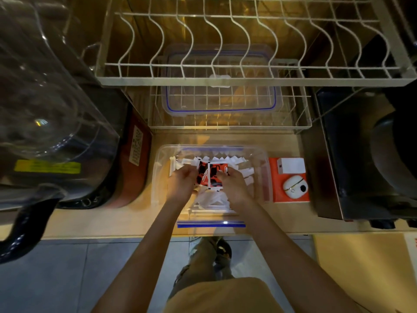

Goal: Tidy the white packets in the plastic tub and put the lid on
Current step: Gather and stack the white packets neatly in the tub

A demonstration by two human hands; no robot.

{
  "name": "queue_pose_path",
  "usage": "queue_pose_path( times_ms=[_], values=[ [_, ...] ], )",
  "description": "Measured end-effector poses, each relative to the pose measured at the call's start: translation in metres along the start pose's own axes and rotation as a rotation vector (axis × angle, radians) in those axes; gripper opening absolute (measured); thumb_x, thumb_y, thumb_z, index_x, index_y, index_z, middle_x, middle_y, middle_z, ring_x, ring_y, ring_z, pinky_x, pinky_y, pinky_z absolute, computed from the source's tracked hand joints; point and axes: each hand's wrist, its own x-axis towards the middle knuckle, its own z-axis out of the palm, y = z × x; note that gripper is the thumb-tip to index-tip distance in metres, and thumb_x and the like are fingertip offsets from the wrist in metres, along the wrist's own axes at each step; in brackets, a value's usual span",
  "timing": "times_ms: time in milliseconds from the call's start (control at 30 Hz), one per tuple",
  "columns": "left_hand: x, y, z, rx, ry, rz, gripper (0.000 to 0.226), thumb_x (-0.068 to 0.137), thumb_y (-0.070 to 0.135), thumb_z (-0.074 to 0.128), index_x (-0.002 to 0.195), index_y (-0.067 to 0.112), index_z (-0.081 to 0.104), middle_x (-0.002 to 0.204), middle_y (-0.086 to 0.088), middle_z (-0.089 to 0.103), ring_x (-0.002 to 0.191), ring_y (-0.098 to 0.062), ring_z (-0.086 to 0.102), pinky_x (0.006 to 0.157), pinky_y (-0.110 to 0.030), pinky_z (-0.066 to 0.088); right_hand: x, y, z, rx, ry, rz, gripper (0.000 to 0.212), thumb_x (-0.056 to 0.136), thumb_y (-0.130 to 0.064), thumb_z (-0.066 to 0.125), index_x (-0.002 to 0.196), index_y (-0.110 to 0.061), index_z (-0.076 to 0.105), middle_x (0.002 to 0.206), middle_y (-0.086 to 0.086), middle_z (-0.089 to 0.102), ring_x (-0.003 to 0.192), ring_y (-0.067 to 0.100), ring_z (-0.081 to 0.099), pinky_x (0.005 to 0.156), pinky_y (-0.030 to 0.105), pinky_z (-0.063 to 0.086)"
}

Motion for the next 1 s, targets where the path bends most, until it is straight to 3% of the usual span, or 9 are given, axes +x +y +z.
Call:
queue_pose_path(
  times_ms=[67, 200, 333, 500, 667, 767, 867, 933, 1000],
  values=[
    [-0.001, 0.003, 0.000, -0.013, -0.063, -0.012, 0.026, 0.083, 0.017, 0.063, 0.107, 0.008, 0.059, 0.084, -0.008, 0.065, 0.063, -0.014, 0.061, 0.042, -0.013, 0.050, 0.002, 0.002, 0.007, -0.035, 0.029, -0.051, 0.021, 0.092, -0.003, 0.044, 0.099, 0.000, 0.063, 0.094, 0.019, 0.063, 0.088, 0.026, 0.059, 0.084, 0.037, 0.052],
    [-0.004, 0.008, 0.004, -0.029, -0.117, 0.030, 0.043, 0.072, 0.006, 0.074, 0.112, 0.006, 0.058, 0.087, -0.009, 0.065, 0.062, -0.010, 0.061, 0.043, -0.011, 0.050, -0.003, -0.001, 0.008, -0.139, 0.033, -0.158, 0.024, 0.092, -0.003, 0.042, 0.103, 0.001, 0.063, 0.094, 0.018, 0.065, 0.085, 0.023, 0.058, 0.068, 0.023, 0.046],
    [-0.009, 0.010, 0.005, -0.038, -0.146, 0.108, 0.039, 0.074, 0.002, 0.071, 0.111, 0.007, 0.058, 0.094, -0.013, 0.067, 0.077, -0.021, 0.064, 0.064, -0.027, 0.054, -0.007, -0.002, -0.003, -0.278, 0.075, -0.281, 0.023, 0.090, -0.002, 0.043, 0.097, 0.004, 0.065, 0.096, 0.024, 0.068, 0.091, 0.035, 0.062, 0.084, 0.043, 0.049],
    [-0.012, 0.007, 0.010, -0.032, -0.144, 0.249, 0.029, 0.077, 0.003, 0.068, 0.103, 0.009, 0.057, 0.088, -0.001, 0.063, 0.077, -0.007, 0.061, 0.062, -0.006, 0.049, -0.013, 0.005, -0.021, -0.263, 0.034, -0.305, 0.034, 0.094, -0.010, 0.049, 0.128, -0.009, 0.050, 0.105, -0.001, 0.056, 0.098, 0.013, 0.054, 0.080, 0.024, 0.041],
    [-0.012, 0.001, 0.014, -0.037, -0.086, 0.284, 0.022, 0.080, 0.004, 0.066, 0.101, 0.005, 0.064, 0.086, 0.005, 0.063, 0.077, 0.005, 0.058, 0.068, 0.000, 0.044, -0.013, 0.024, -0.023, -0.413, 0.105, -0.516, 0.022, 0.090, -0.009, 0.055, 0.110, -0.009, 0.063, 0.097, 0.002, 0.061, 0.079, 0.003, 0.054, 0.068, 0.004, 0.040],
    [-0.011, -0.003, 0.016, 0.048, -0.065, 0.329, 0.024, 0.080, 0.010, 0.066, 0.105, 0.008, 0.067, 0.102, -0.004, 0.069, 0.090, 0.000, 0.060, 0.086, -0.019, 0.047, -0.014, 0.028, -0.021, -0.438, 0.099, -0.525, 0.027, 0.091, -0.008, 0.053, 0.117, -0.008, 0.061, 0.109, 0.008, 0.064, 0.088, 0.008, 0.056, 0.072, 0.006, 0.039],
    [-0.010, -0.004, 0.016, 0.183, 0.000, 0.354, 0.028, 0.078, 0.015, 0.069, 0.106, 0.014, 0.067, 0.099, -0.005, 0.063, 0.075, -0.010, 0.052, 0.073, -0.021, 0.043, -0.011, 0.027, -0.019, -0.499, 0.121, -0.498, 0.025, 0.092, -0.009, 0.050, 0.115, -0.005, 0.060, 0.108, 0.013, 0.066, 0.096, 0.021, 0.061, 0.073, 0.015, 0.039],
    [-0.011, -0.001, 0.017, 0.177, -0.018, 0.343, 0.027, 0.078, 0.014, 0.069, 0.105, 0.014, 0.066, 0.097, -0.004, 0.060, 0.069, -0.010, 0.053, 0.069, -0.020, 0.045, -0.010, 0.026, -0.018, -0.511, 0.141, -0.494, 0.024, 0.093, -0.007, 0.047, 0.114, -0.005, 0.059, 0.105, 0.015, 0.067, 0.089, 0.018, 0.059, 0.065, 0.005, 0.036],
    [-0.011, 0.000, 0.017, 0.163, -0.047, 0.323, 0.023, 0.079, 0.014, 0.067, 0.101, 0.015, 0.067, 0.101, -0.009, 0.064, 0.077, -0.016, 0.060, 0.076, -0.030, 0.053, -0.011, 0.027, -0.017, -0.526, 0.151, -0.499, 0.024, 0.094, -0.005, 0.044, 0.113, -0.002, 0.059, 0.103, 0.017, 0.066, 0.081, 0.012, 0.052, 0.061, -0.003, 0.035]
  ],
)
